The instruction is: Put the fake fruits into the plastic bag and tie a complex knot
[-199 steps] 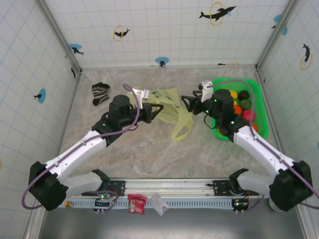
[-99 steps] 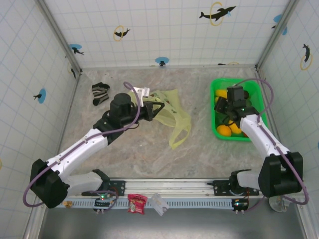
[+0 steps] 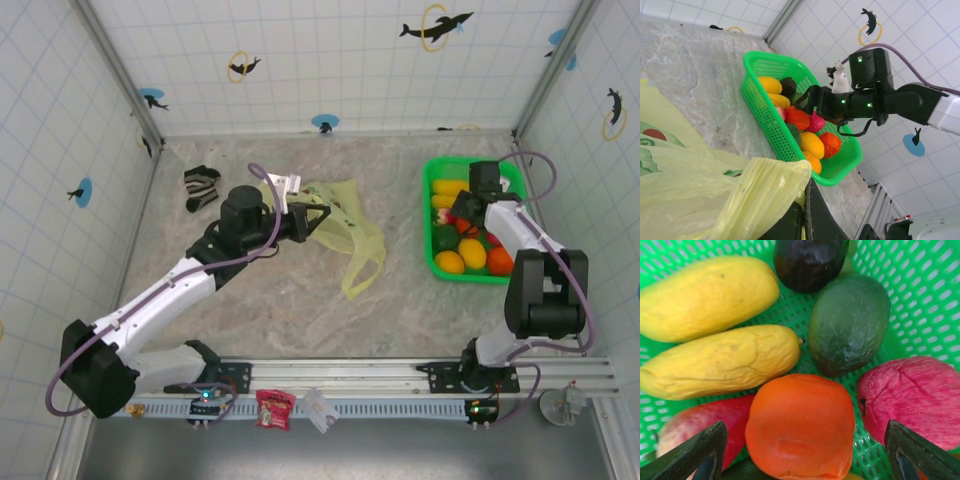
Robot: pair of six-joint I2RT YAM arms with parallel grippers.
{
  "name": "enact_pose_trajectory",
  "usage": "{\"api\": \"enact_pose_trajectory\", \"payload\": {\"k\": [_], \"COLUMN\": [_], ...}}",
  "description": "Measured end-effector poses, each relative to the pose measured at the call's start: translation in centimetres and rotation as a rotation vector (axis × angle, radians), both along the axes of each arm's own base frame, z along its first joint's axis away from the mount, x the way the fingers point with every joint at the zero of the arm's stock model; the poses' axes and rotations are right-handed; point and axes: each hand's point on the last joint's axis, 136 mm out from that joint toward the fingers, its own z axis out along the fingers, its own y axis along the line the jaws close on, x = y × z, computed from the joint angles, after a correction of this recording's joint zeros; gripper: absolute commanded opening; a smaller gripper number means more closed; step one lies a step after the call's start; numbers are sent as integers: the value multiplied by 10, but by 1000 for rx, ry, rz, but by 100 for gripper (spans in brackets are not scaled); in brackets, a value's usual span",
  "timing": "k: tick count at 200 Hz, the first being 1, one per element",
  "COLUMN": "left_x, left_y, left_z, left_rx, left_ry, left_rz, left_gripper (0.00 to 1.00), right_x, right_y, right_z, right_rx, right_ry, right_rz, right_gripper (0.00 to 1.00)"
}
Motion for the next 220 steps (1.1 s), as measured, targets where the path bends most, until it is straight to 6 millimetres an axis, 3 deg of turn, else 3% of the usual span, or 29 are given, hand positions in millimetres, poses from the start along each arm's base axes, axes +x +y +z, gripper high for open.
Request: {"api": "enact_pose_trajectory", "payload": {"k": [41, 71, 96, 115, 136, 171, 197, 220], "left_x": [0, 0, 0, 0, 1, 5, 8, 9], "left_y": [-1, -2, -2, -1, -1, -2, -1, 0], "left_z": [9, 15, 14, 14, 13, 15, 24, 26], "left_rx": [-5, -7, -4, -2, -1, 17, 19, 28], "left_ry": [-20, -30, -29, -27, -28, -37, -56, -74], "left_rz": [-11, -12, -11, -9, -5, 0, 12, 17], "left_gripper": [0, 0, 0, 0, 0, 0, 0, 0], "right_x": [0, 0, 3, 6, 9, 14, 14, 5], "right_y": [8, 8, 4, 1, -1, 8, 38, 82], "right_z": [-33, -51, -52, -48, -31, 22, 67, 109], "right_rx": [56, 79, 76, 55, 33, -19, -39, 13], "right_ry": [85, 127, 118, 101, 60, -72, -192, -335], "right_rz": [10, 2, -8, -6, 3, 53, 150, 291], "right_gripper": [85, 74, 64, 63, 63, 63, 62, 59]}}
